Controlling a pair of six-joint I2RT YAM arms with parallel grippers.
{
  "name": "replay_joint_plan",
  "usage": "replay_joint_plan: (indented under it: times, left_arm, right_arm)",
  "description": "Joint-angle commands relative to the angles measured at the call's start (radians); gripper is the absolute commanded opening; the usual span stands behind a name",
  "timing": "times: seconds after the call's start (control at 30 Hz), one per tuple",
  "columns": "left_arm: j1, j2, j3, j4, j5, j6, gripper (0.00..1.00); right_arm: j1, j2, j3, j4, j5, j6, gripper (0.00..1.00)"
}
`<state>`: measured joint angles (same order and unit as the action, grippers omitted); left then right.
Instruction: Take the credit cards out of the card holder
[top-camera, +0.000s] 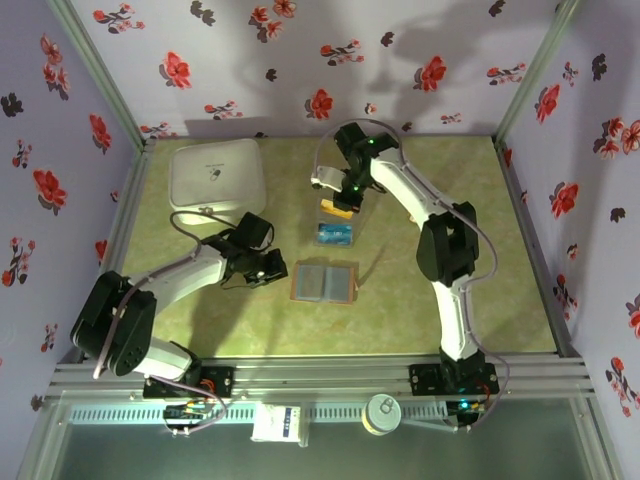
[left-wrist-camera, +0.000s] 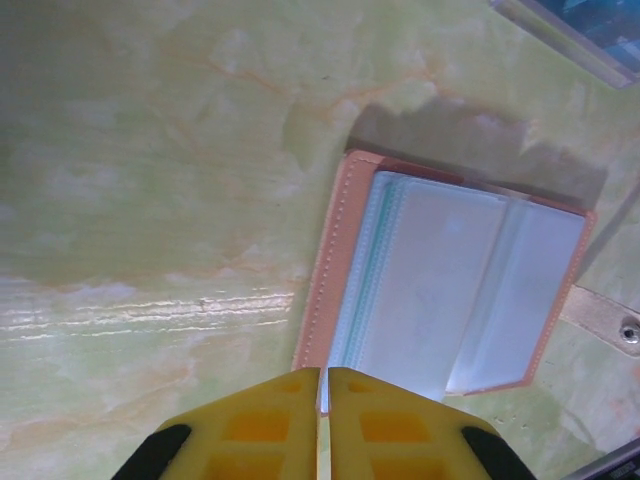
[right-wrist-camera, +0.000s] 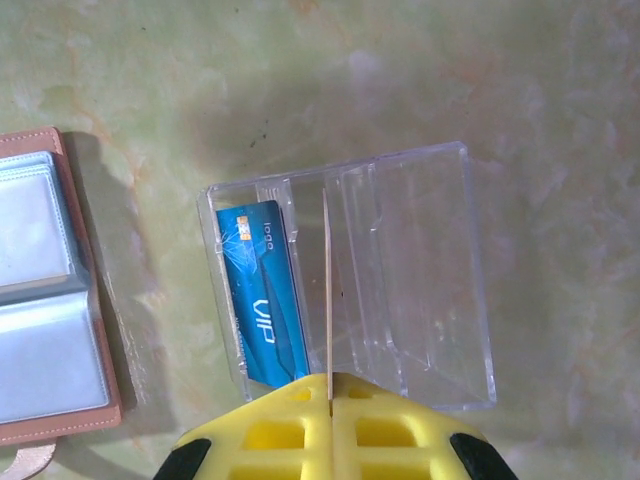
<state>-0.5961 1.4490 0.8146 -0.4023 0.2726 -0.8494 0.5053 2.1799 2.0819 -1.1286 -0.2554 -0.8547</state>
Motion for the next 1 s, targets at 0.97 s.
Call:
replay_joint_plan:
  times: [0.97]
  left_arm:
    - [0.074, 0.186, 0.134, -0.061, 0.067, 0.117, 0.11]
  right_arm:
    - [-0.044, 0.186, 0.244, -0.189, -0.083, -0.067, 0.22]
